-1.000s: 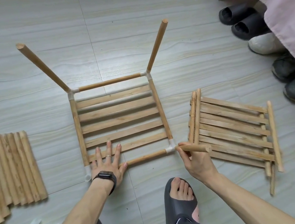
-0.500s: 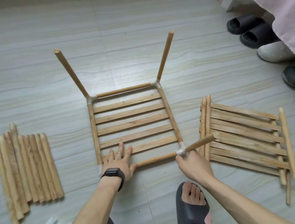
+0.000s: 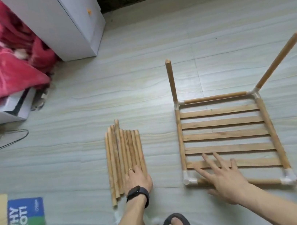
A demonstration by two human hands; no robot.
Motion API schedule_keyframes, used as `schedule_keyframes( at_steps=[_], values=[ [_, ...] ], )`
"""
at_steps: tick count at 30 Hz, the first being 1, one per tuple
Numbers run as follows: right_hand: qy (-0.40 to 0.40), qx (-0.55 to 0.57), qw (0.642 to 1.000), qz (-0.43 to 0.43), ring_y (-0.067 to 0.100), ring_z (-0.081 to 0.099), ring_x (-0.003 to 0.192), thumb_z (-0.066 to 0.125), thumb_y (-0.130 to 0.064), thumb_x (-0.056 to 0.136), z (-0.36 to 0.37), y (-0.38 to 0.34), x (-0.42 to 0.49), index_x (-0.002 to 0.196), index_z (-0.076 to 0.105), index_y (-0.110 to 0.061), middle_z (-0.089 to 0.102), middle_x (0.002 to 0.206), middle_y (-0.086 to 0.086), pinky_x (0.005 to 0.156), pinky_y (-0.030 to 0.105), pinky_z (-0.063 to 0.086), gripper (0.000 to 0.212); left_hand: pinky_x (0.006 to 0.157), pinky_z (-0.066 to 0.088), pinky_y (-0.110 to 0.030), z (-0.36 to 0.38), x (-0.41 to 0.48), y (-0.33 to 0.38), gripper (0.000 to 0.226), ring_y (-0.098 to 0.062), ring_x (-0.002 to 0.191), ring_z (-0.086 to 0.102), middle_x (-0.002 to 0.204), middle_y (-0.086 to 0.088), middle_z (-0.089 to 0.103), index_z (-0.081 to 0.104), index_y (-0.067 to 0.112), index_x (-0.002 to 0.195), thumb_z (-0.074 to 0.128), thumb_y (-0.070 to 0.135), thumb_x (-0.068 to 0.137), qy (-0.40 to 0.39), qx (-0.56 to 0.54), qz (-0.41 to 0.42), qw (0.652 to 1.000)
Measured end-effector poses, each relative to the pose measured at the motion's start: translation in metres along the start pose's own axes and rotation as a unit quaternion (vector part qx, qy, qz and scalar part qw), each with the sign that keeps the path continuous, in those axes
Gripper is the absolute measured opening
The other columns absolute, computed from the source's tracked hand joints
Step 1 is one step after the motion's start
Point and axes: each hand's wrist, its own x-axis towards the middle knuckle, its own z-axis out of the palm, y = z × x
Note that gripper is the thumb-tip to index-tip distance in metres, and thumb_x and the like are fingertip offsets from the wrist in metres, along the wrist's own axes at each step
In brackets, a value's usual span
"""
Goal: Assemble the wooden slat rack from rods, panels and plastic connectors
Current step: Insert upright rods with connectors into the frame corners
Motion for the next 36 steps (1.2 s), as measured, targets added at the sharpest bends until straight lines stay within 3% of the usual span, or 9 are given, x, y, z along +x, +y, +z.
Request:
schedule_keyframes(
  at_steps=[2, 6, 9, 15, 25, 27, 29, 33, 36],
  values=[
    [-0.018, -0.028, 0.999, -0.005, 0.041, -0.013, 0.154, 0.035, -0.021, 0.105, 0.003, 0.009, 0.006, 0.156, -0.012, -0.049, -0.026, 0.167, 0.003, 0.118, 0.066, 0.012, 0.075, 0.091, 0.049, -0.039, 0.006, 0.006, -0.009, 0.045, -0.026, 0.12, 0.053, 0.131, -0.005, 0.054, 0.045, 0.019, 0.127, 0.048, 0.051, 0.096, -0.01, 0.035, -0.009, 0.999],
    [-0.009, -0.047, 0.999, -0.003, 0.037, -0.008, 0.156, 0.03, -0.021, 0.107, 0.007, 0.025, 0.013, 0.156, -0.007, -0.052, -0.024, 0.168, 0.001, 0.12, 0.057, 0.02, 0.069, 0.077, 0.045, -0.035, 0.01, 0.011, -0.007, 0.053, -0.023, 0.11, 0.06, 0.122, -0.001, 0.062, 0.053, 0.024, 0.124, 0.047, 0.064, 0.09, -0.013, 0.097, -0.026, 0.995],
    [0.007, -0.058, 0.998, 0.002, 0.037, -0.006, 0.155, 0.029, -0.022, 0.107, 0.009, 0.027, 0.017, 0.155, -0.007, -0.054, -0.023, 0.168, 0.002, 0.118, 0.058, 0.02, 0.068, 0.068, 0.04, -0.032, 0.009, 0.013, -0.002, 0.043, -0.023, 0.098, 0.064, 0.112, -0.001, 0.066, 0.057, 0.022, 0.117, 0.047, 0.055, 0.092, -0.023, 0.116, -0.031, 0.993],
    [0.013, -0.049, 0.999, 0.01, 0.045, -0.005, 0.154, 0.03, -0.017, 0.107, 0.006, 0.028, 0.019, 0.156, -0.005, -0.053, -0.023, 0.168, 0.004, 0.12, 0.058, 0.02, 0.07, 0.056, 0.034, -0.025, 0.003, 0.007, 0.004, 0.018, -0.022, 0.07, 0.057, 0.075, 0.003, 0.059, 0.059, 0.021, 0.079, 0.05, 0.034, 0.087, -0.008, 0.177, 0.02, 0.984],
    [0.011, -0.026, 1.0, 0.003, 0.044, -0.009, 0.154, 0.03, -0.026, 0.11, 0.013, 0.036, 0.019, 0.155, -0.007, -0.056, -0.026, 0.167, 0.001, 0.123, 0.057, 0.016, 0.065, 0.062, 0.041, -0.028, 0.0, 0.014, -0.01, 0.022, -0.022, 0.072, 0.055, 0.08, 0.003, 0.058, 0.067, 0.022, 0.096, 0.046, 0.027, 0.095, -0.023, 0.209, 0.05, 0.976],
    [0.011, -0.022, 1.0, 0.004, 0.044, -0.009, 0.154, 0.031, -0.025, 0.11, 0.013, 0.036, 0.018, 0.155, -0.006, -0.055, -0.026, 0.167, 0.001, 0.123, 0.057, 0.016, 0.066, 0.062, 0.044, -0.029, -0.011, 0.015, -0.015, 0.027, -0.021, 0.072, 0.057, 0.081, 0.003, 0.06, 0.066, 0.02, 0.096, 0.047, 0.039, 0.097, -0.05, 0.152, 0.06, 0.985],
    [0.011, -0.014, 1.0, 0.003, 0.043, -0.009, 0.154, 0.029, -0.031, 0.111, 0.012, 0.035, 0.017, 0.156, -0.004, -0.055, -0.025, 0.167, 0.001, 0.123, 0.057, 0.016, 0.061, 0.064, 0.051, -0.032, -0.027, 0.017, -0.023, 0.038, -0.017, 0.07, 0.063, 0.079, 0.002, 0.069, 0.071, 0.016, 0.092, 0.05, 0.047, 0.098, -0.127, -0.032, 0.081, 0.988],
    [-0.001, 0.015, 1.0, 0.013, 0.043, -0.002, 0.155, 0.034, -0.051, 0.106, -0.003, 0.029, 0.01, 0.159, 0.004, -0.048, -0.013, 0.17, 0.004, 0.124, 0.055, 0.015, 0.06, 0.058, 0.046, -0.025, -0.068, 0.011, -0.031, 0.04, -0.011, 0.061, 0.06, 0.08, 0.0, 0.072, 0.074, 0.014, 0.108, 0.054, 0.048, 0.098, -0.317, -0.418, 0.081, 0.847],
    [0.103, 0.081, 0.991, 0.036, 0.033, 0.035, 0.144, 0.044, -0.065, 0.096, -0.022, 0.018, 0.002, 0.16, 0.006, -0.038, 0.028, 0.162, 0.006, 0.111, 0.047, 0.042, 0.079, 0.052, 0.036, -0.017, -0.087, 0.006, -0.026, 0.043, -0.007, 0.056, 0.046, 0.074, 0.004, 0.063, 0.073, 0.016, 0.118, 0.047, 0.046, 0.102, -0.397, -0.439, 0.116, 0.797]
  ],
)
